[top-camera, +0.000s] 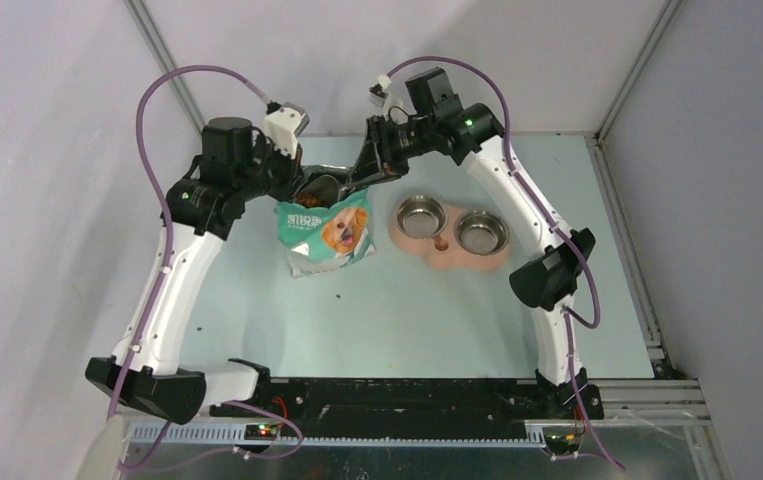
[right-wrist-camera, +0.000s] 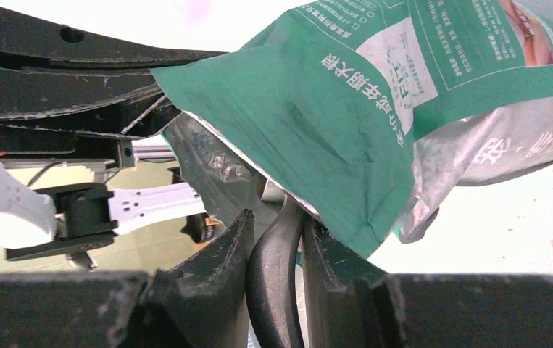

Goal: Serve the pet food

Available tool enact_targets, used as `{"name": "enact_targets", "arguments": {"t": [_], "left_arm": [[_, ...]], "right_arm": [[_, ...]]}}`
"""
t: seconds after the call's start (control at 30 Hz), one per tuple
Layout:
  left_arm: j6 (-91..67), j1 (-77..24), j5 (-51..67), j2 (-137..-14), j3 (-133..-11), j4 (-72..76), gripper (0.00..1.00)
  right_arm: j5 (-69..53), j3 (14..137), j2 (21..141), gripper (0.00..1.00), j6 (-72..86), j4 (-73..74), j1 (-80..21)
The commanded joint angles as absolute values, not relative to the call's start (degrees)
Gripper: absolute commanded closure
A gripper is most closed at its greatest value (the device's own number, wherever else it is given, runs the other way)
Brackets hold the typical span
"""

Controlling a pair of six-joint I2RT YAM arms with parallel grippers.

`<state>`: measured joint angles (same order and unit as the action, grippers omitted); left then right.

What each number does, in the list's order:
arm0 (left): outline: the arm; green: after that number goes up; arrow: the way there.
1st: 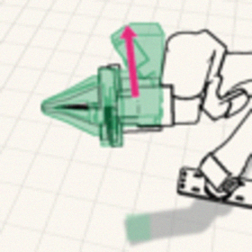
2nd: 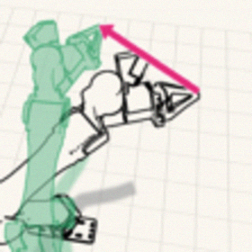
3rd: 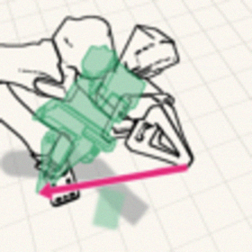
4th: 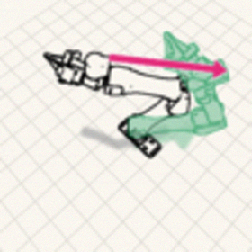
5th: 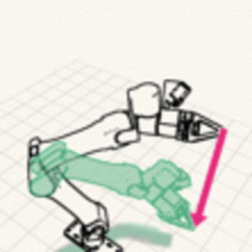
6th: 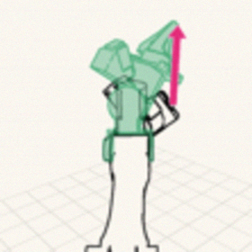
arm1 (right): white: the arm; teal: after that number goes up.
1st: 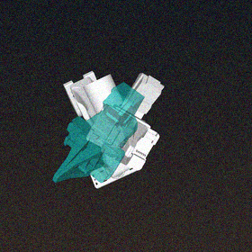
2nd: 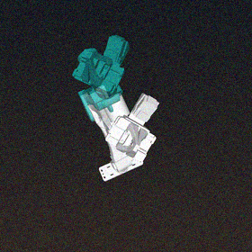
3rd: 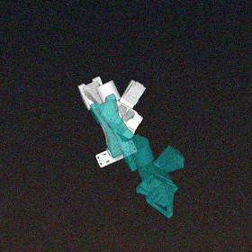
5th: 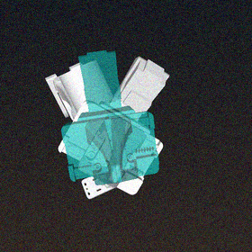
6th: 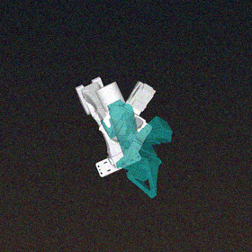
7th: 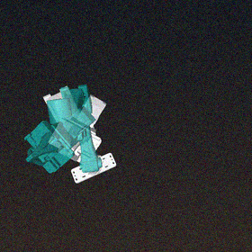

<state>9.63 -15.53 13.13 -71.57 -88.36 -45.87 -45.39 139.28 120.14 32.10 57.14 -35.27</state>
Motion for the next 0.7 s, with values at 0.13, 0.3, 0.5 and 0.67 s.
{"name": "enact_targets", "arguments": {"t": [0.13, 0.3, 0.5, 0.67], "left_arm": [[13.5, -14.9, 7.0, -74.0, -95.7, -52.4, 1.00], [15.1, -14.9, 5.8, -73.7, -95.6, -51.6, 1.00], [15.2, -14.9, 5.3, -73.8, -97.0, -51.4, 1.00], [13.0, -14.9, 1.4, -74.8, -100.3, -51.8, 1.00]], "right_arm": [[-55.9, 140.8, 116.5, 1.00, 37.3, 49.2, -31.7], [-56.3, 139.8, 114.9, 1.00, 37.9, 48.4, -30.6], [-57.6, 138.8, 113.3, 1.00, 37.6, 47.0, -29.3], [-59.5, 135.8, 111.8, 1.00, 37.6, 46.5, -27.0]]}}
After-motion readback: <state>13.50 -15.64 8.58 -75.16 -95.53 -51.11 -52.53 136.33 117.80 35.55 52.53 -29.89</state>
